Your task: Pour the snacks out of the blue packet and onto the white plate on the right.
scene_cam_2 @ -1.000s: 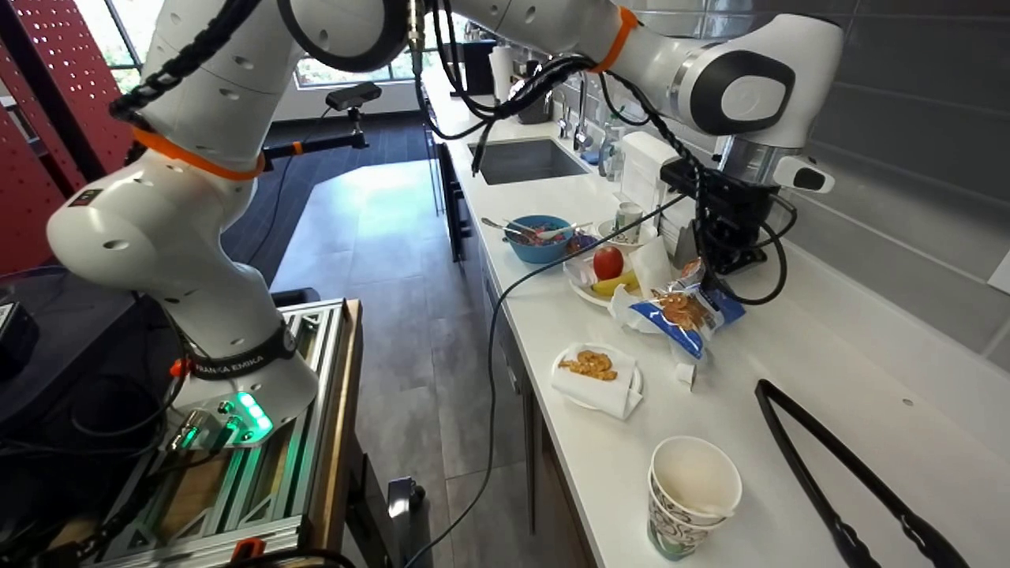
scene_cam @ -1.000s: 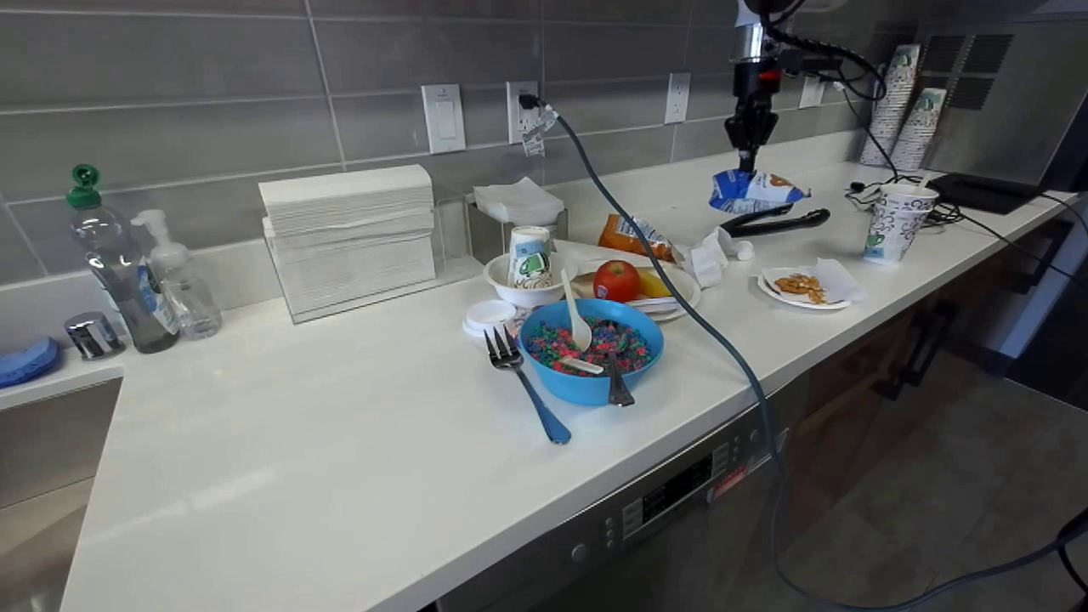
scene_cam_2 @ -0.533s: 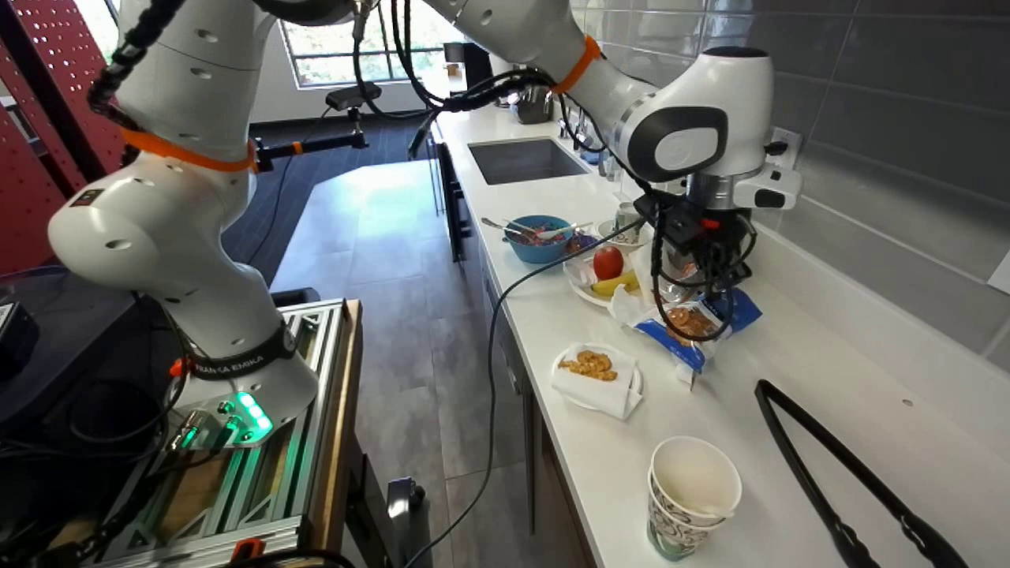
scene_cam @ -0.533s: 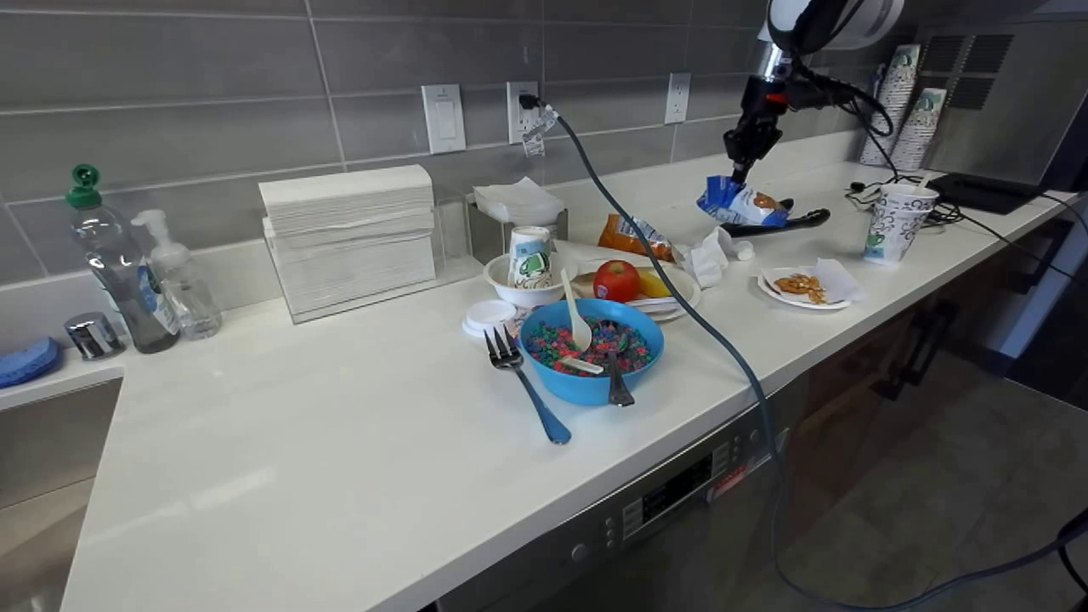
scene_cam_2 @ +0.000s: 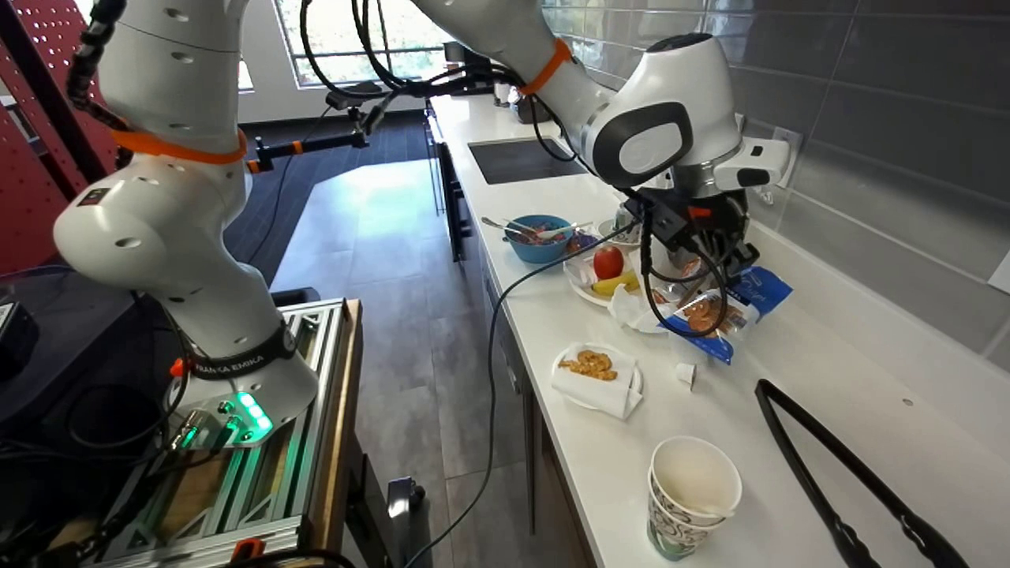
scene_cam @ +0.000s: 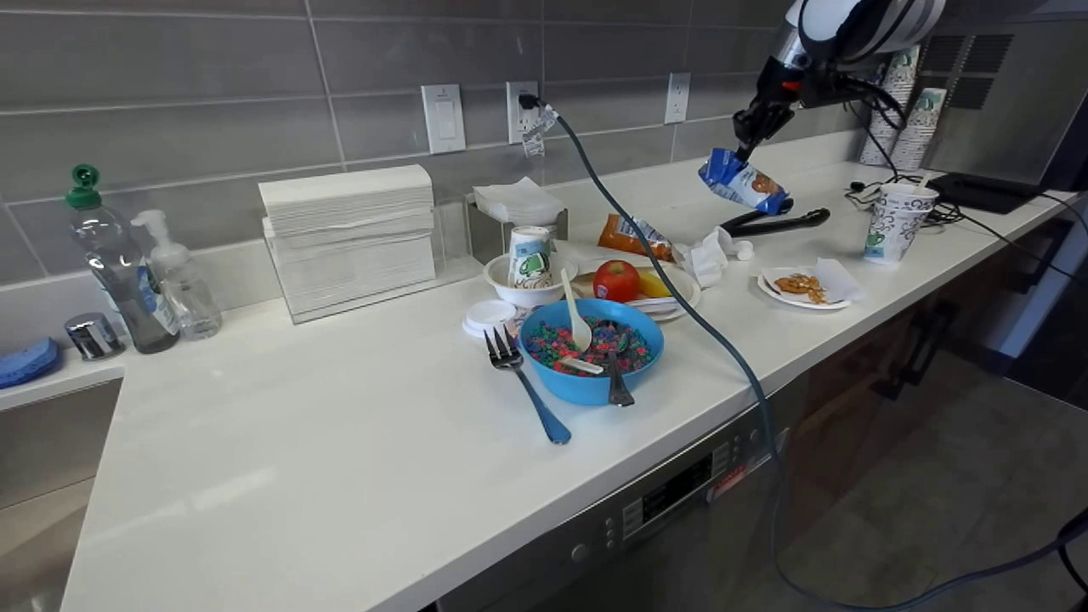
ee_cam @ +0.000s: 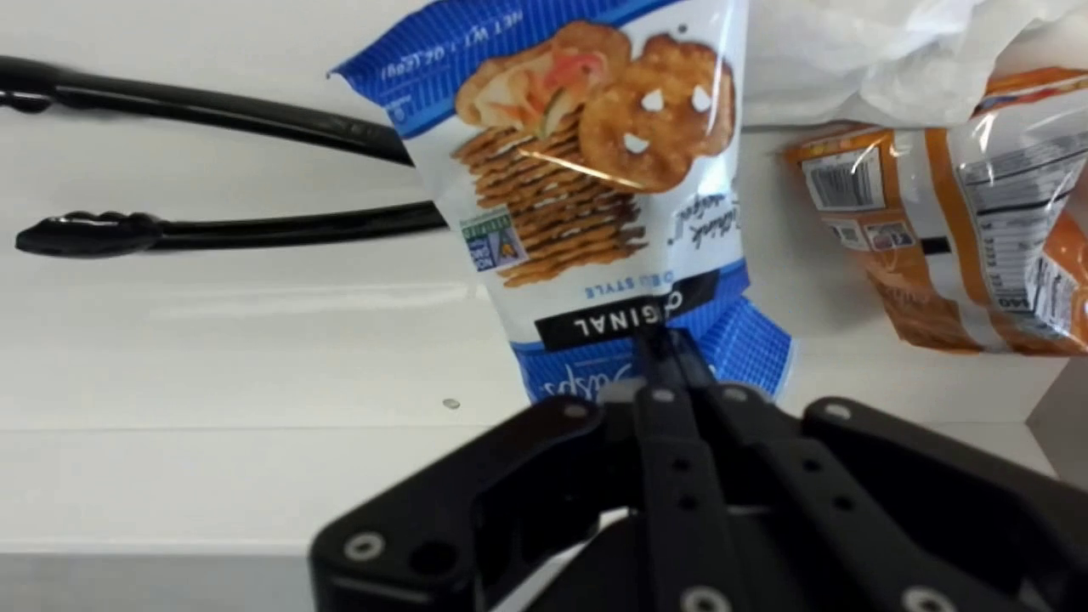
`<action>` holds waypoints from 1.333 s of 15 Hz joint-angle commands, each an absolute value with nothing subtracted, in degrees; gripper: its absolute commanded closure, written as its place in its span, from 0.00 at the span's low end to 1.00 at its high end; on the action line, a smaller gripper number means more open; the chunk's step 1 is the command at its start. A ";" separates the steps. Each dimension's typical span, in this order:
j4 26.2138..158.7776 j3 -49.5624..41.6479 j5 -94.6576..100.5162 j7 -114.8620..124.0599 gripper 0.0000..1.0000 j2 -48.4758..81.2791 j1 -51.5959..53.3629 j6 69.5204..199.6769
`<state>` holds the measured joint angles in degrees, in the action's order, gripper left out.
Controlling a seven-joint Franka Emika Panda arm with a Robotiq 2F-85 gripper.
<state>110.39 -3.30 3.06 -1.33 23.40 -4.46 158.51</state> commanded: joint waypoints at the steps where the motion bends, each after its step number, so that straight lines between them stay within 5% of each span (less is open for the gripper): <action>1: 110.43 -2.64 3.28 -3.26 1.00 22.78 -4.18 161.75; 19: 89.00 24.96 -0.60 -35.67 1.00 40.82 -26.21 163.08; 20: 87.45 26.22 -2.53 -38.36 0.74 42.31 -26.56 161.98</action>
<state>93.59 21.82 0.30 -30.19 36.71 -24.21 165.07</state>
